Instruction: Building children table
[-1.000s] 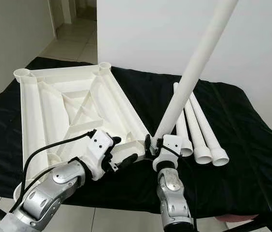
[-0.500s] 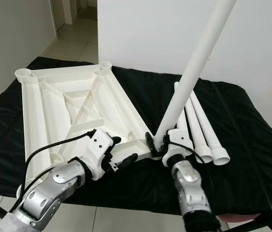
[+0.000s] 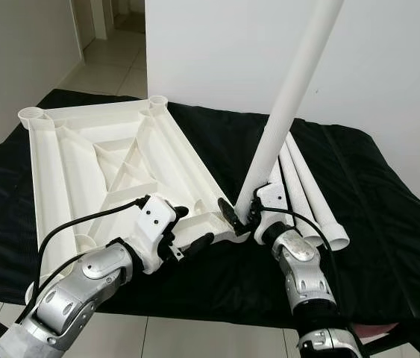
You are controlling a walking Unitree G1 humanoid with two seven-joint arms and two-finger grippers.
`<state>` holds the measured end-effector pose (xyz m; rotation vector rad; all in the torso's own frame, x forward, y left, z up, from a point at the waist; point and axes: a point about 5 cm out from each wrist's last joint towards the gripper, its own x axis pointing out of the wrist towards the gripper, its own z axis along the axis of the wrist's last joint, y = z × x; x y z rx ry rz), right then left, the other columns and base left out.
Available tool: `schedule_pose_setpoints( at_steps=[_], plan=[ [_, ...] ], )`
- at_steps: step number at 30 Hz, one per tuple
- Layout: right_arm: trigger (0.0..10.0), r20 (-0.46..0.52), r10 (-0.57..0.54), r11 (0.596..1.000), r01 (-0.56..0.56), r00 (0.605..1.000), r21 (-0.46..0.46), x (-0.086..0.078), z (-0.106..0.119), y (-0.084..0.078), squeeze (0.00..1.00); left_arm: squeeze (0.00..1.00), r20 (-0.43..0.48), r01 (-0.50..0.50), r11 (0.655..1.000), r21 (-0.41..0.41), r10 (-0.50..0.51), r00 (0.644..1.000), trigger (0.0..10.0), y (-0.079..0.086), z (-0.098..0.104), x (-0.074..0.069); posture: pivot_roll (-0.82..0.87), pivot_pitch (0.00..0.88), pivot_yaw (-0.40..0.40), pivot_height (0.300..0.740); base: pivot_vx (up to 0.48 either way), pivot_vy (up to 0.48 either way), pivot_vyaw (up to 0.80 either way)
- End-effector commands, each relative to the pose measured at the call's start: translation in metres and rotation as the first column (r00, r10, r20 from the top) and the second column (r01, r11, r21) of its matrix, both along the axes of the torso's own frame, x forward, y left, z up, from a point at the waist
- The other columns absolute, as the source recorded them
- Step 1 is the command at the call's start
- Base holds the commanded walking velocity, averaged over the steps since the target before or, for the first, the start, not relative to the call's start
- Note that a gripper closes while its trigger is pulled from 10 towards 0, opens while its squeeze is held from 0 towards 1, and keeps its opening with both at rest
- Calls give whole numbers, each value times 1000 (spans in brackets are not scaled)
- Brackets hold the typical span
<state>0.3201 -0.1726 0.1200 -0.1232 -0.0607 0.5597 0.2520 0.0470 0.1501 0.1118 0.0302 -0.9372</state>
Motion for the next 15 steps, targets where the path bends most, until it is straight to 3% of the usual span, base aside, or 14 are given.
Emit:
schedule_pose_setpoints(
  at_steps=[1, 2, 3, 4, 15],
  plan=[
    [3333, -25, 56, 998, -57, 998, -33, 0, -5, 3, 0, 0, -4, 69, 998, 2, -69, 998, 10000, -3, 1, -3, 7, 0, -81, 740, 0, 0, 0],
    [1490, -36, 77, 996, -78, 996, -37, -1, -7, 3, 0, 0, -3, 67, 998, 2, -67, 998, 10000, -3, 2, -2, 7, 0, -81, 740, 0, 0, 0],
    [1490, -36, 77, 996, -78, 996, -37, -1, -7, 3, 0, 0, -3, 67, 998, 2, -67, 998, 10000, -3, 2, -2, 7, 0, -81, 740, 0, 0, 0],
    [0, -46, 89, 995, -91, 995, -42, -2, -9, 3, 0, 0, -3, 66, 998, 2, -66, 998, 10000, -3, 2, -2, 7, 0, -81, 740, 0, 0, 0],
    [0, -120, 111, 991, -120, 987, -64, -8, -25, -7, 0, 0, -2, 70, 998, 5, -70, 998, 10000, -2, 2, -2, 5, 0, -78, 740, 0, 0, 0]
  ],
)
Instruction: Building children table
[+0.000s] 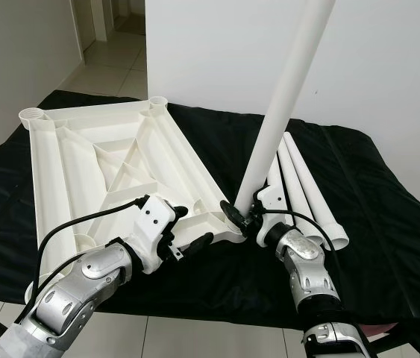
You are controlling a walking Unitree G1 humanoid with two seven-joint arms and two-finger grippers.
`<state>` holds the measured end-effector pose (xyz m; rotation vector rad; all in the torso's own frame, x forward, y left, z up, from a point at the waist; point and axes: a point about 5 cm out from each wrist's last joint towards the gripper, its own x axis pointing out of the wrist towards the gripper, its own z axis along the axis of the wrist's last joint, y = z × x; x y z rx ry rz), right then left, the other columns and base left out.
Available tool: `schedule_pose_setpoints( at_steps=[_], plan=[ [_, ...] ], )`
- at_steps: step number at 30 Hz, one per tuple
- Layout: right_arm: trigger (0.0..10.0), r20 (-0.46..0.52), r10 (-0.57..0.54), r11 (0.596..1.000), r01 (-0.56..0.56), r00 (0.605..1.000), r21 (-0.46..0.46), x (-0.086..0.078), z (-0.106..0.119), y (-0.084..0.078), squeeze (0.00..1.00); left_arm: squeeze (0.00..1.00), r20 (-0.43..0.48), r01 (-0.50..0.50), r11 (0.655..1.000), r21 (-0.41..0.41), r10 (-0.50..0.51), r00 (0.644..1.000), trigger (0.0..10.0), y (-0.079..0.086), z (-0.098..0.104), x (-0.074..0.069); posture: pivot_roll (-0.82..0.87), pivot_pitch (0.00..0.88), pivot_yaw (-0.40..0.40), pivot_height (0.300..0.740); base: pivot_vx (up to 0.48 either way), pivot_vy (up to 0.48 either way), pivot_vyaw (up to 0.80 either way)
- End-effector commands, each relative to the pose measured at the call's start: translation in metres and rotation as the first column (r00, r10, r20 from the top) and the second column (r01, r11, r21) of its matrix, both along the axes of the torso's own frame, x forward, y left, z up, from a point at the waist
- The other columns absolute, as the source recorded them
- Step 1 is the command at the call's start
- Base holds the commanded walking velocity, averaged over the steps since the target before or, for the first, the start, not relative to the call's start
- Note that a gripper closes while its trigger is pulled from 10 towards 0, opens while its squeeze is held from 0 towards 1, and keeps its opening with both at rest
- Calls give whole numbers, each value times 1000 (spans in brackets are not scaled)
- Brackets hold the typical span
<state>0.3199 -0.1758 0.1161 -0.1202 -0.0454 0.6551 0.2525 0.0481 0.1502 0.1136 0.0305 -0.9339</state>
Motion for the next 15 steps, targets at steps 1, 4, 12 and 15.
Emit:
schedule_pose_setpoints(
  at_steps=[1, 4, 12, 15],
  plan=[
    [0, -101, 18, 998, -24, 995, -64, -9, -22, -5, 0, 0, -2, 75, 997, 4, -75, 997, 10000, -3, 2, -3, 4, 0, -77, 740, 0, 0, 0],
    [1176, -128, -4, 999, -2, 992, -43, -10, -27, -6, 0, 0, -3, 77, 997, 3, -77, 997, 10000, -3, 2, -3, 2, 0, -77, 740, 0, 0, 0],
    [10000, -178, -106, 993, 114, 978, 34, -8, -33, -4, 0, 0, -10, 86, 996, 4, -86, 996, 10000, -4, 1, -5, 2, 0, -77, 740, 0, 0, 0],
    [10000, -175, -168, 984, 176, 970, 33, -7, -34, -3, 0, 0, -10, 87, 996, 4, -87, 996, 10000, -4, 1, -6, 4, 0, -81, 740, 0, 0, 0]
  ],
)
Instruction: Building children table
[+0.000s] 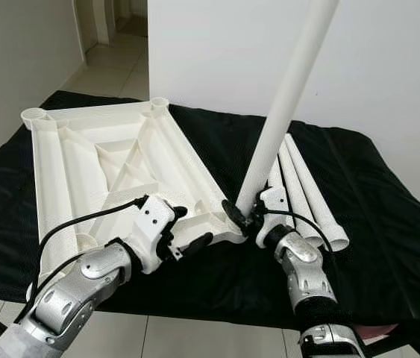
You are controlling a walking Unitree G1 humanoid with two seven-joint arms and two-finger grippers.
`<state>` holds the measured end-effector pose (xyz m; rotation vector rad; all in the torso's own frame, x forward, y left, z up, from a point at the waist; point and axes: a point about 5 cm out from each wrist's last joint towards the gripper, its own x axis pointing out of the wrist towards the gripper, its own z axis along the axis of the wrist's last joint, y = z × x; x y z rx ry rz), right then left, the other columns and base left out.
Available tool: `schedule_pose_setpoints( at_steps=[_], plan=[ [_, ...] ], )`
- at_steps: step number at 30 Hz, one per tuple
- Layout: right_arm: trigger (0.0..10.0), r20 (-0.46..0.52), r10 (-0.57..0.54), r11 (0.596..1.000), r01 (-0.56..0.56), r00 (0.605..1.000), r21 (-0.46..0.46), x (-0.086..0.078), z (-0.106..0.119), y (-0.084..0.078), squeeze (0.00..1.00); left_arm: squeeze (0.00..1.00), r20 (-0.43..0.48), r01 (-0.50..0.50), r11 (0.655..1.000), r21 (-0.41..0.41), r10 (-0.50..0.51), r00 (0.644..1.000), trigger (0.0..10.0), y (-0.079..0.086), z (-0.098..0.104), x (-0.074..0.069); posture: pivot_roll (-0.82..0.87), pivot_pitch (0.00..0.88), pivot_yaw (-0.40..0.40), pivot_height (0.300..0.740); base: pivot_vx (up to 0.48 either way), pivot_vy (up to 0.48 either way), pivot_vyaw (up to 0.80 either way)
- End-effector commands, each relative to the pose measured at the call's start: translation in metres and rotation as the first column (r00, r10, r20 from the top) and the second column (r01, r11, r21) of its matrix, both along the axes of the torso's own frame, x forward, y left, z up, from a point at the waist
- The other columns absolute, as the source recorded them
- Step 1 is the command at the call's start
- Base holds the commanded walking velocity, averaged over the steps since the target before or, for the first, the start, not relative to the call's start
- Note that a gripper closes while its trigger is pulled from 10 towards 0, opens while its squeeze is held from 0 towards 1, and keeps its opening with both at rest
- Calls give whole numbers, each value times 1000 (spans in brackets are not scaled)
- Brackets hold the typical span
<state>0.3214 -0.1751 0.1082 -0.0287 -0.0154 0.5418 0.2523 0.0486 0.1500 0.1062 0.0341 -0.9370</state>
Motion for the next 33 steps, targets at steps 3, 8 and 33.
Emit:
schedule_pose_setpoints(
  at_steps=[3, 8, 33],
  plan=[
    [10000, -122, -88, 996, 85, 989, -33, -8, -27, -3, 0, 0, -4, 84, 996, 9, -84, 996, 10000, -4, 1, -6, 4, 0, -82, 740, 0, 0, 0],
    [10000, -149, -327, 944, 330, 933, -7, -9, -25, 12, 0, 0, -6, 78, 997, 4, -78, 997, 10000, -4, 1, -5, -2, 0, -86, 740, 0, 0, 0],
    [10000, -148, -551, 803, 570, 822, 173, -30, 9, 52, 1000, 0, 9, 66, 998, -7, -66, 998, 10000, -5, 4, 0, -6, 0, -90, 740, 0, 0, 0]
  ],
)
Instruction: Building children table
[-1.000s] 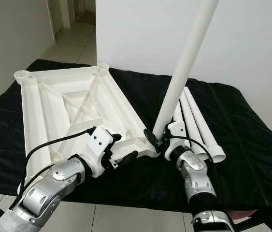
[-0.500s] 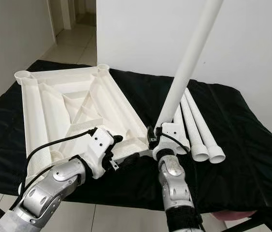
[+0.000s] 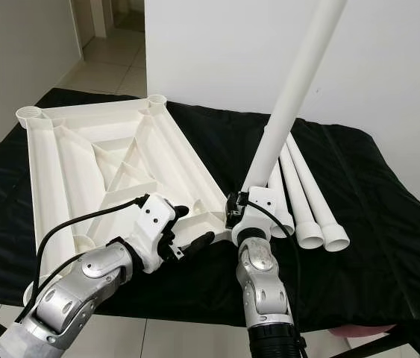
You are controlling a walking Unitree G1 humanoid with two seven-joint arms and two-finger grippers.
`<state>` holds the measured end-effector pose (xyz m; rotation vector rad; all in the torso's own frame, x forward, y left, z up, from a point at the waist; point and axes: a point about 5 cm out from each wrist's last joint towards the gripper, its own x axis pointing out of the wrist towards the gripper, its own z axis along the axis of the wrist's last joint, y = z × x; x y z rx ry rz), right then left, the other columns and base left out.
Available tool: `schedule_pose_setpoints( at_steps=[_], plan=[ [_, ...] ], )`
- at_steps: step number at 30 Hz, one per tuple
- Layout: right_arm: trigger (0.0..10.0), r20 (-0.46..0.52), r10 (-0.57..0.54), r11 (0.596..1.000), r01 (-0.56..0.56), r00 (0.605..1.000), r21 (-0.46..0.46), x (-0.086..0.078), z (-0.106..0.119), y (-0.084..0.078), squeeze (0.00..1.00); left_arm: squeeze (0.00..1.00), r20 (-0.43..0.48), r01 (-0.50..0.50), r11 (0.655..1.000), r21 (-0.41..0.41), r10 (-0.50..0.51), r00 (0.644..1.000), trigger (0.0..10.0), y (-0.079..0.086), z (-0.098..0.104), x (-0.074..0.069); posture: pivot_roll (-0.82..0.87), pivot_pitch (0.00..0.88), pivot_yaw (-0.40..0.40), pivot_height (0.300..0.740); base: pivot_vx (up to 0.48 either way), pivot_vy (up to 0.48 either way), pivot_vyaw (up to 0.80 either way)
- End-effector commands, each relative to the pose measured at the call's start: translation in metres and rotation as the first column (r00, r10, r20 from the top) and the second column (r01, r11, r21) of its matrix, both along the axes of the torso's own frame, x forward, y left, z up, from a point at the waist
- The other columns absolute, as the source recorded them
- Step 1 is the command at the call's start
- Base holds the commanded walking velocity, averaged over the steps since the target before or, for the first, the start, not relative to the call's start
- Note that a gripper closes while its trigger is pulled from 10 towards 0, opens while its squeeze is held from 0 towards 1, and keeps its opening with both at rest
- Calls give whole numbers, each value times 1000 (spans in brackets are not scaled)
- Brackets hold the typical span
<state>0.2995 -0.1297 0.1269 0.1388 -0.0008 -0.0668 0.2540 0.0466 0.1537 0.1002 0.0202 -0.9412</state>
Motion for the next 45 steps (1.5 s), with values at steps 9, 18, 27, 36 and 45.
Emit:
schedule_pose_setpoints(
  at_steps=[9, 18, 27, 36, 45],
  plan=[
    [10000, 58, 230, 972, -226, 971, -63, -3, -7, -6, 0, 0, 2, 75, 997, 12, -75, 997, 10000, -2, 0, -3, 0, 0, -88, 740, 0, 0, 0],
    [10000, 57, 367, 916, -351, 928, -195, 6, -6, -23, 0, 0, 14, 65, 998, 23, -65, 998, 10000, -2, 0, -1, 2, 0, -89, 740, 0, 0, 0],
    [10000, -15, 500, 829, -484, 866, -282, 15, -14, -32, 0, 0, -6, 84, 996, 22, -84, 996, 10000, -3, -1, -4, 3, 0, -87, 740, 0, 0, 0],
    [0, -72, 578, 761, -568, 813, -314, 18, -22, -36, 0, 0, -9, 86, 996, 22, -86, 996, 10000, -3, -1, -5, 5, 0, -87, 740, 0, 0, 0],
    [0, -106, 609, 735, -610, 786, -296, 16, -31, -42, 0, 0, -13, 86, 996, 18, -86, 996, 10000, -3, -1, -6, 0, 0, -86, 740, 0, 0, 0]
  ],
)
